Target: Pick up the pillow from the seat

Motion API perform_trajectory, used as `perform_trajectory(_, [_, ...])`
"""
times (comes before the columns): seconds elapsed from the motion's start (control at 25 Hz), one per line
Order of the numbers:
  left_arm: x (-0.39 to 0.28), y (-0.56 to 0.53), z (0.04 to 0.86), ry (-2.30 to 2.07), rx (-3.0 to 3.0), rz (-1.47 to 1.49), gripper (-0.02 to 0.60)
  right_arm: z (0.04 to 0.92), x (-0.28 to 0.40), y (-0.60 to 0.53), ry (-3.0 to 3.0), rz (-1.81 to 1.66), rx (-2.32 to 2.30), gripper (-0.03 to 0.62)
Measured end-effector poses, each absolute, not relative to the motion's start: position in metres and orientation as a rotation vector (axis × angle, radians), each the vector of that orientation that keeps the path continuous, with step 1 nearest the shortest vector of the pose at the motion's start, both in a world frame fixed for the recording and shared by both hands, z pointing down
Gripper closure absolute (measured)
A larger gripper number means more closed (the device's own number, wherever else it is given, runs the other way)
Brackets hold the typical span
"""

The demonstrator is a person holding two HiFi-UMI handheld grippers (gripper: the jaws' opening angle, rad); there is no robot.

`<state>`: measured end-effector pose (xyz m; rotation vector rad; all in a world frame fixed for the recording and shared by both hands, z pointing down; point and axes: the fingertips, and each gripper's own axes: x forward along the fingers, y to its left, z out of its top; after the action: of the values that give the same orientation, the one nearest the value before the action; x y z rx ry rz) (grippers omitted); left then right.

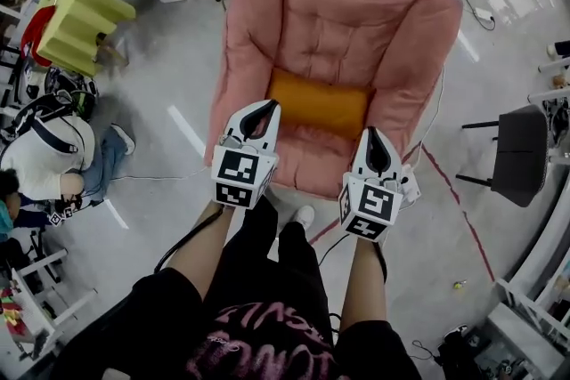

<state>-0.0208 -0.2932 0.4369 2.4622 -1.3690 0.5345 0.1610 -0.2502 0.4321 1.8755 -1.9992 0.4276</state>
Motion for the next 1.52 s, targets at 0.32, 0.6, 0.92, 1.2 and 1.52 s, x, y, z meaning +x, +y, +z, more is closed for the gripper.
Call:
perform_trajectory(0.32, [-0.019, -0.303, 0.491, -1.311, 2.4, 0.581, 0.567, 0.483, 0.157, -0.261, -1.949, 0.499, 1.83, 0.572])
perform_trajectory(0.6, [-0.012, -0.307, 0.537, -1.27, 2.359, 0.613, 0.566, 0.525, 0.158, -0.268, -1.928, 0.558, 1.8, 0.571])
perform_trajectory(0.92, [-0.017, -0.314, 0.59, -1.257, 2.294, 0.648, 0.566, 0.577, 0.155, -0.275, -1.894, 0.603, 1.763, 0.571])
perform_trajectory(1.2, [-0.016, -0.319, 0.631, -1.26, 2.242, 0.642, 0.567, 0.616, 0.155, -0.284, -1.88, 0.609, 1.745, 0.572])
perform_trajectory(1.52, [-0.01, -0.317, 0.663, -1.226, 2.253, 0.686, 0.566, 0.645, 0.156, -0.285, -1.864, 0.632, 1.741, 0.572])
